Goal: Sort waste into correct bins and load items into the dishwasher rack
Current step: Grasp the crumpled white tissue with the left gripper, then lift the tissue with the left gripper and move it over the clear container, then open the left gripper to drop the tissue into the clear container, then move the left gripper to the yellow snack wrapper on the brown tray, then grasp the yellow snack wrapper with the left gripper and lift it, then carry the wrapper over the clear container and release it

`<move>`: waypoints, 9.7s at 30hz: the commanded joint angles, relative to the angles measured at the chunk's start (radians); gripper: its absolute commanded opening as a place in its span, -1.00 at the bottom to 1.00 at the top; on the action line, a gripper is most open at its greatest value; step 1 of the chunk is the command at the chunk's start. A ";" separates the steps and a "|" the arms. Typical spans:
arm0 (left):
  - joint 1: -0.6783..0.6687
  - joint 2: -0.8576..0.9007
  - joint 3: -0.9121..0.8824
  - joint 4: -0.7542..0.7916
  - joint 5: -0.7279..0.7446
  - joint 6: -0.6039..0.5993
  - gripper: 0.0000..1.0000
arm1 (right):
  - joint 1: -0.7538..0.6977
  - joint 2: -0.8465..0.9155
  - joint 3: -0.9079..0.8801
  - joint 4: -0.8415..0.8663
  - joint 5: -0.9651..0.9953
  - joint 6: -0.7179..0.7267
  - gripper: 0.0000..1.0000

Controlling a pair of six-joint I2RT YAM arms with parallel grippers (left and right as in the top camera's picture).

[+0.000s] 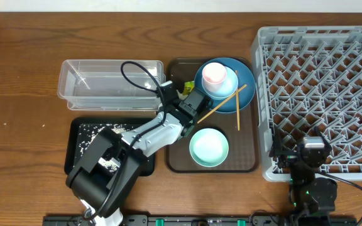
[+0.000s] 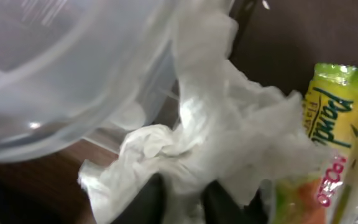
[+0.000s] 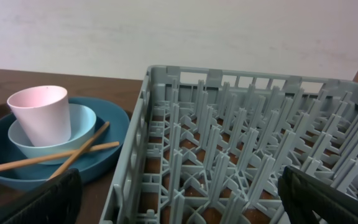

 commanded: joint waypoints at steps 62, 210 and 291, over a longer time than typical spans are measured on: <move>0.307 -0.267 0.002 0.043 0.091 0.310 -0.29 | 0.010 -0.002 -0.001 -0.004 -0.004 0.016 0.99; 0.049 -0.030 0.032 0.031 0.435 0.042 -0.11 | 0.010 -0.002 -0.001 -0.004 -0.004 0.016 0.99; 0.545 -0.282 0.032 -0.046 0.380 0.163 -0.79 | 0.010 -0.002 -0.001 -0.004 -0.004 0.016 0.98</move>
